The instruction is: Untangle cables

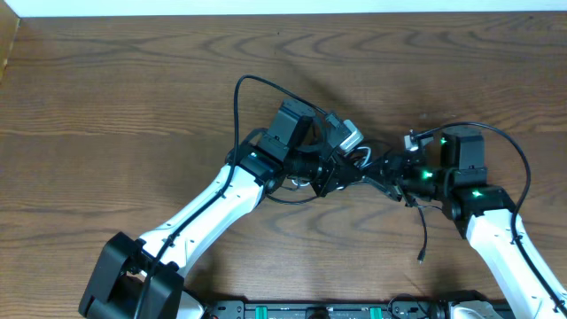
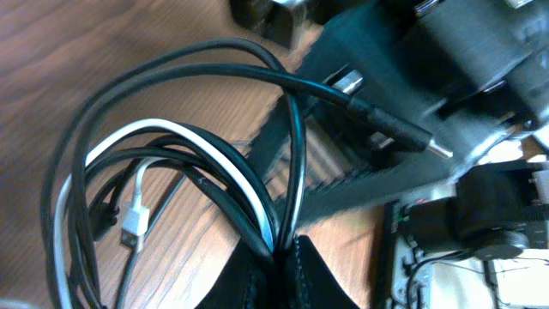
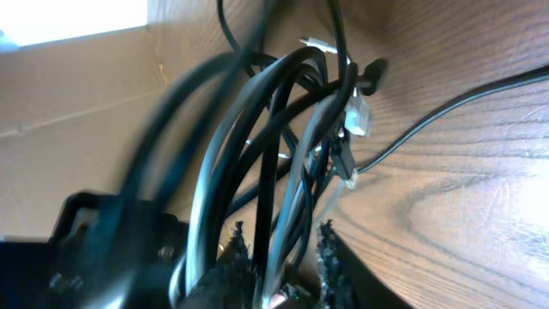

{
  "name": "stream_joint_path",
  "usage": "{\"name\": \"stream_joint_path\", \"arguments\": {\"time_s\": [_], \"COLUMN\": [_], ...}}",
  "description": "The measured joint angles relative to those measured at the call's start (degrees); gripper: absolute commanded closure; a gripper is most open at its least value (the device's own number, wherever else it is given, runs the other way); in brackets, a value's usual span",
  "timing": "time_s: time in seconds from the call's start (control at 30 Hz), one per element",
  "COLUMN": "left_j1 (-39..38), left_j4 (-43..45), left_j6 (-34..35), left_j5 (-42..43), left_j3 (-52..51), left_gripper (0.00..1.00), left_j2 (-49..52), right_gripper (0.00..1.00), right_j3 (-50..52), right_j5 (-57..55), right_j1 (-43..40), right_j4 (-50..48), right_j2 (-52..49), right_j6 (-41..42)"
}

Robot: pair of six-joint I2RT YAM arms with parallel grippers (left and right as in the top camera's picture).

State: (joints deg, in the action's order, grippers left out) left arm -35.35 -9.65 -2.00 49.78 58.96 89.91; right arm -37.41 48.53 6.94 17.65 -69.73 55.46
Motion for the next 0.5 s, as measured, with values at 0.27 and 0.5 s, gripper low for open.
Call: {"name": "stream_joint_path", "arguments": {"time_s": [0.27,0.5], "left_j1": [-0.8,2.1], "left_j4": [1.0,0.7], "left_j6": [0.0,9.3], "left_j5": [4.0,-11.4], "left_j3": [0.0,0.0], "left_gripper": [0.93,0.93], "left_j2": [0.0,0.1], "right_gripper": [0.99,0.99], "right_j3": [0.0,0.0], "right_j5": [-3.5,-19.3], "right_j1": [1.6,1.0], "right_j4": [-0.1,10.8], "right_j2": [0.0,-0.2], "right_j6": [4.0,-9.3]}}
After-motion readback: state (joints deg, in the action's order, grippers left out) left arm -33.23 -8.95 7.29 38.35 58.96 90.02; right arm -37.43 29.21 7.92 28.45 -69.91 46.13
